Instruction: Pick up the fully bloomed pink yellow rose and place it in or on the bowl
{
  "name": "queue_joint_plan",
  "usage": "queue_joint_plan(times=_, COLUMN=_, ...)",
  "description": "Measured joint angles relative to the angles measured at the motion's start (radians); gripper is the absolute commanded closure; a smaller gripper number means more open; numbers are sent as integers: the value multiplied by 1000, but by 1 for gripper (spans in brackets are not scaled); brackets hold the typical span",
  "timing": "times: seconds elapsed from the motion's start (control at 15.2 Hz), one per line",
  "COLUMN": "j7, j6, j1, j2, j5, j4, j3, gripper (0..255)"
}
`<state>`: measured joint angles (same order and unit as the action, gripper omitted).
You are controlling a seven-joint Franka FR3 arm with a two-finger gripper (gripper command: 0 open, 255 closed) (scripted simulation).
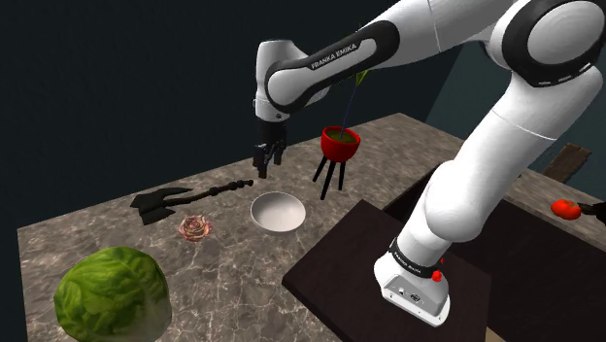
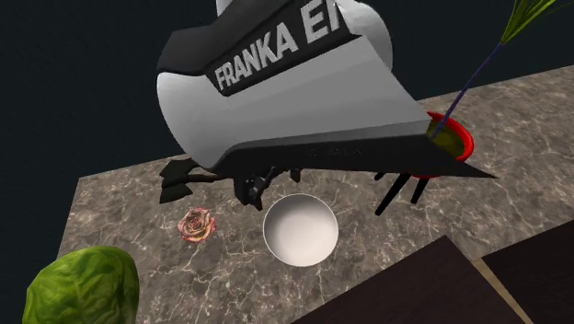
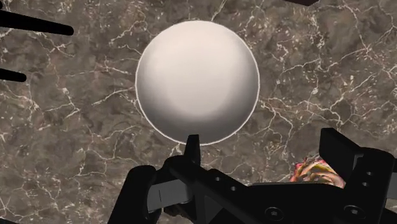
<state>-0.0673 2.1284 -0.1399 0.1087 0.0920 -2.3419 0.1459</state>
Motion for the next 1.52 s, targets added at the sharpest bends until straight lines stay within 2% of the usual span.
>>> queue_joint_plan(times=0.53, j7=-20, j6=122, j1=-46, j2=-282, j5=13, j4=144, j3=43, gripper=0)
queue_joint_plan(times=1.19, j7=-31, j6=184, j1=-120, j2=-638, j5=-8, j4=419, j3=84, gripper=0)
queue_joint_plan(times=1.52, j7=-27, j6=229, j1=-137, j2=-698, j5=-13, j4=432, j3=86, gripper=0)
